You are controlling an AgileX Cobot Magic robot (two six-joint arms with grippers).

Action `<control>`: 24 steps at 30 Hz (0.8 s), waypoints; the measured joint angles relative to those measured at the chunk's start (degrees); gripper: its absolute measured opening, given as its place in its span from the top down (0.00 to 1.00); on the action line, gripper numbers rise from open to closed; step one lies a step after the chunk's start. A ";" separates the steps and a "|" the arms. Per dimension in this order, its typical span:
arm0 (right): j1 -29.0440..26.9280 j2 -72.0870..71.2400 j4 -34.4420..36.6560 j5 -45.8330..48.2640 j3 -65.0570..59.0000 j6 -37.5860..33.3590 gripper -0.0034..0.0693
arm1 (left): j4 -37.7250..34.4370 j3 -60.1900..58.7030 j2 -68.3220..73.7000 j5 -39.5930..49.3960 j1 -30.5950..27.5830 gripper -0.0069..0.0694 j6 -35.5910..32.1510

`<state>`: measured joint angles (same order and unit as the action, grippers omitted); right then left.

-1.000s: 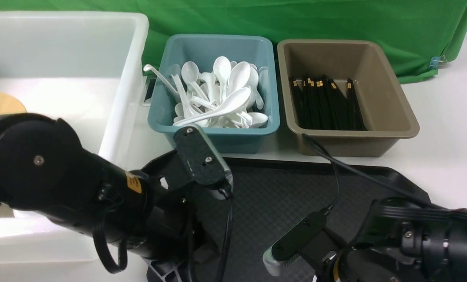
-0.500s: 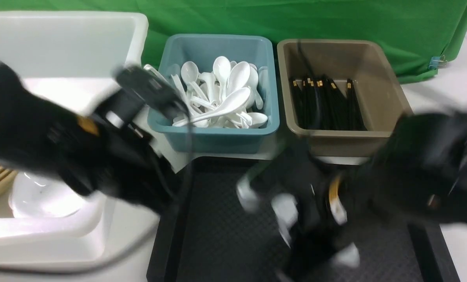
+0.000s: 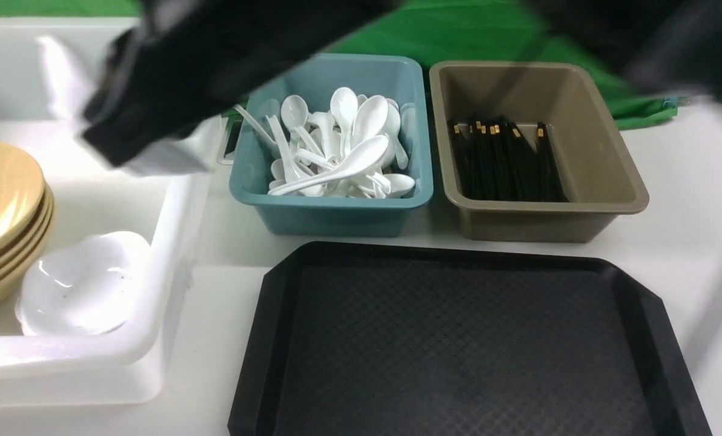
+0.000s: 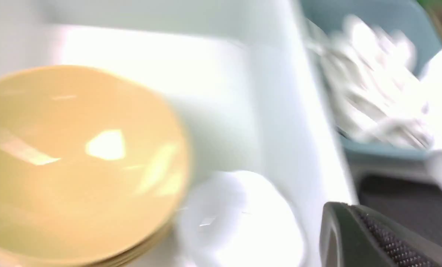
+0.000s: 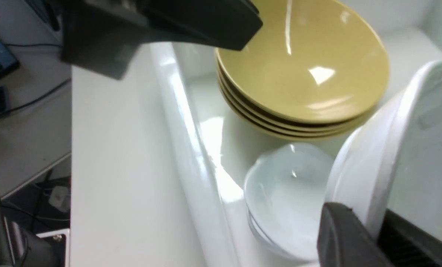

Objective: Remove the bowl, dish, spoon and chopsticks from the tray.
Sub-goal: Use the right arm to put the plate into the large storage box on the left

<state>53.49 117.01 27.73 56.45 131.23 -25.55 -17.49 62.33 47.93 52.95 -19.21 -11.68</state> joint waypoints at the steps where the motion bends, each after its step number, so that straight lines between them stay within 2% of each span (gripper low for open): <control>1: 0.19 3.71 0.87 0.53 3.11 -0.64 0.91 | 0.09 0.00 -0.73 0.61 -1.54 0.93 0.69; 7: 1.28 17.47 1.97 1.45 14.98 -1.17 0.91 | 0.23 0.00 -0.77 3.04 -2.62 0.93 1.27; 15: 1.40 23.89 2.21 0.74 16.52 -1.12 0.89 | -0.22 0.00 -0.52 3.60 -2.62 0.93 1.02; 18: 1.44 23.94 1.96 0.61 16.47 -1.12 0.78 | -0.98 0.00 -0.43 4.04 -2.62 0.93 0.53; 22: 1.65 23.80 1.96 0.65 16.47 -0.11 0.49 | -2.07 0.00 -0.43 4.90 -2.62 0.93 -0.11; 24: 1.70 23.45 1.81 1.64 16.47 1.24 0.40 | -2.36 0.00 -0.43 5.26 -2.62 0.93 -0.12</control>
<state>55.18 140.46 29.54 58.09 147.70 -24.32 -19.85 62.33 47.51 58.21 -21.84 -11.80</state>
